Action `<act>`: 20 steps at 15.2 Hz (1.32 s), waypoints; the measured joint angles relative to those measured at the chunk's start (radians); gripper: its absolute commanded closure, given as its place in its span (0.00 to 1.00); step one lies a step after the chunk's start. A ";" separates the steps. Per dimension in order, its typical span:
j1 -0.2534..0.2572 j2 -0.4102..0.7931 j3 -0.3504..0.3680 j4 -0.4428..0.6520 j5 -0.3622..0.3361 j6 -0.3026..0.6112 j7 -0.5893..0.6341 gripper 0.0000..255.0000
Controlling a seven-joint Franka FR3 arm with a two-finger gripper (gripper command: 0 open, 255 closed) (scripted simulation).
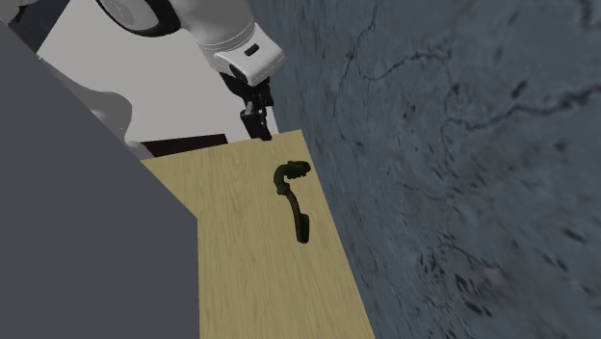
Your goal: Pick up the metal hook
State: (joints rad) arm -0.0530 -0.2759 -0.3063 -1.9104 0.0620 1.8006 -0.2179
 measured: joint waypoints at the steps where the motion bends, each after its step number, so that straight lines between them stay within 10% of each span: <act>1: -0.002 0.038 -0.015 0.030 0.013 0.002 -0.017 0.00; 8: -0.046 0.313 -0.105 0.302 0.129 -0.055 -0.129 0.00; 16: -0.050 0.334 -0.108 0.220 0.144 0.039 -0.154 0.00; 17: -0.050 0.333 -0.108 0.216 0.144 0.043 -0.155 1.00; 20: -0.050 0.333 -0.108 0.211 0.144 0.048 -0.156 1.00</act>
State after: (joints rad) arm -0.1027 0.0568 -0.4144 -1.6993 0.2063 1.8486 -0.3741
